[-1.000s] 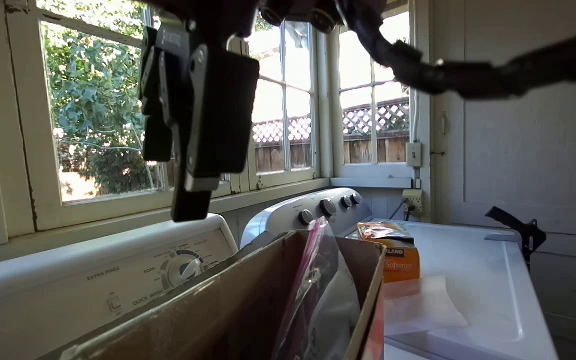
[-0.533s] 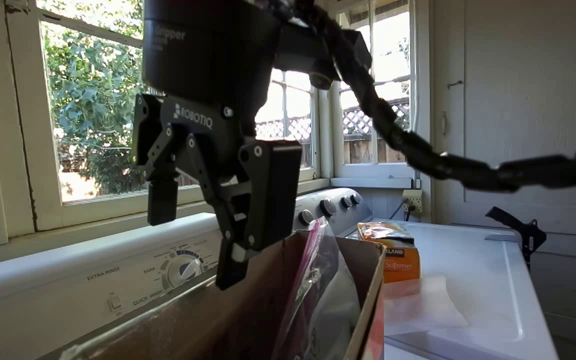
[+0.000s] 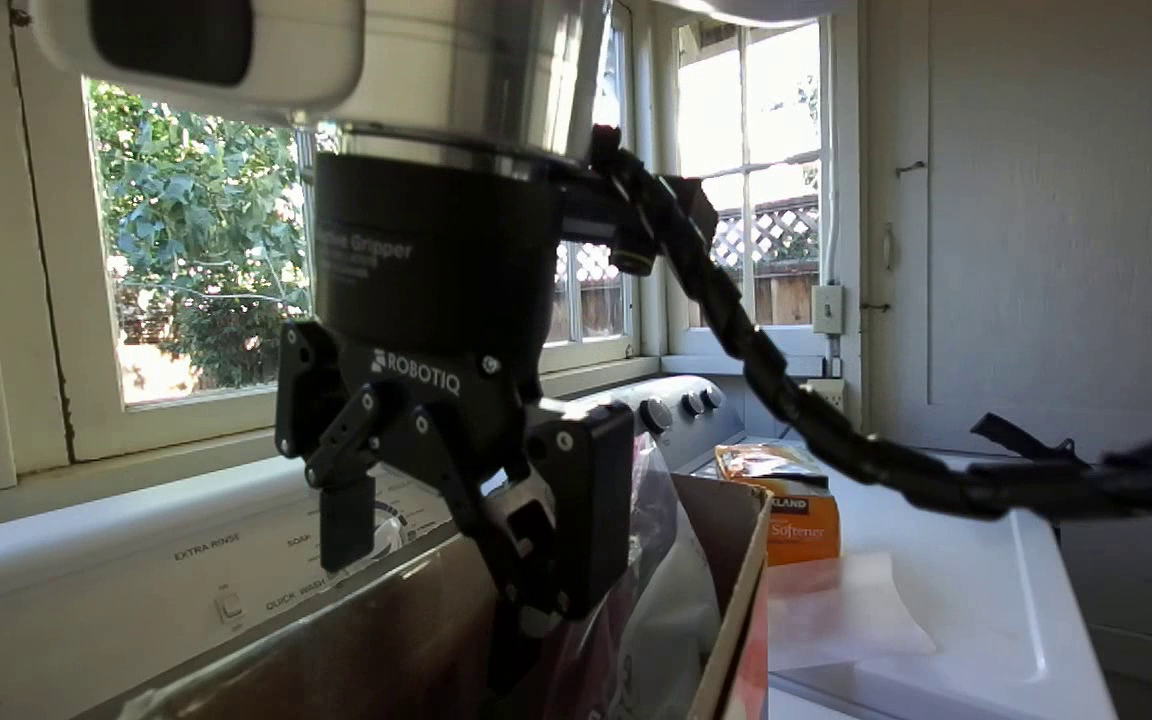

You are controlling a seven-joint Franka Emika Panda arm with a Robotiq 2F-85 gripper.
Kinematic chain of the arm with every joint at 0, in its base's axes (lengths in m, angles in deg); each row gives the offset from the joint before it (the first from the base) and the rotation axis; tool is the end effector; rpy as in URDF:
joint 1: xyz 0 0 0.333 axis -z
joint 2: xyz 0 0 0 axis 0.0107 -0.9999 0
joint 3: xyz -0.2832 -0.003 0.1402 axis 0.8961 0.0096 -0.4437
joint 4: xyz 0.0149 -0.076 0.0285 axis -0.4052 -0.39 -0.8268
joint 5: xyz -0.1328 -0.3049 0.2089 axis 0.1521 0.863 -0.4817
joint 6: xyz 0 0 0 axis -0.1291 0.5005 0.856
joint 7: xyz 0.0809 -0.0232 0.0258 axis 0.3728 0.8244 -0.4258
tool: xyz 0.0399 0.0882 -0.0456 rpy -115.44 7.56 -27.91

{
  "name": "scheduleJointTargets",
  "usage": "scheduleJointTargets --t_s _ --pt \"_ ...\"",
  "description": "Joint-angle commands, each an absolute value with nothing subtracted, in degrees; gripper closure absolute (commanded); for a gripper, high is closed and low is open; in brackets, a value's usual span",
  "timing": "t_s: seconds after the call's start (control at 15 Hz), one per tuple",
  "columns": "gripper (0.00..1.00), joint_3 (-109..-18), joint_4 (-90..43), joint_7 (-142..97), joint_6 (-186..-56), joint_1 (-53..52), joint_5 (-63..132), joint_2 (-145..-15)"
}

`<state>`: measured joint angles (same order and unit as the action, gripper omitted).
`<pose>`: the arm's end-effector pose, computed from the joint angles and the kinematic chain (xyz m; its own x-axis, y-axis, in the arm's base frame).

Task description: Move the orange box to the top of the right machine then place the green cup upright.

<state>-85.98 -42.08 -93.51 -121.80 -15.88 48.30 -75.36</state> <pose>0.5147 0.3471 0.4079 -0.3483 0.9341 -0.0790 0.8960 0.3565 0.2649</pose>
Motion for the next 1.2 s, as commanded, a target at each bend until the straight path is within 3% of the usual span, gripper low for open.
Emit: scheduleJointTargets --t_s 0.0,0.6,0.73,1.13 --pt "0.26 -85.52 -40.50 -93.26 -120.91 -15.78 47.48 -77.47" --pt "0.95 -84.72 -39.82 -89.88 -121.75 -14.69 45.28 -77.40" --pt "1.00 -85.01 -39.52 -90.43 -121.34 -14.69 44.75 -77.74" --pt "0.99 -86.54 -39.51 -96.53 -121.60 -14.00 40.62 -78.13"
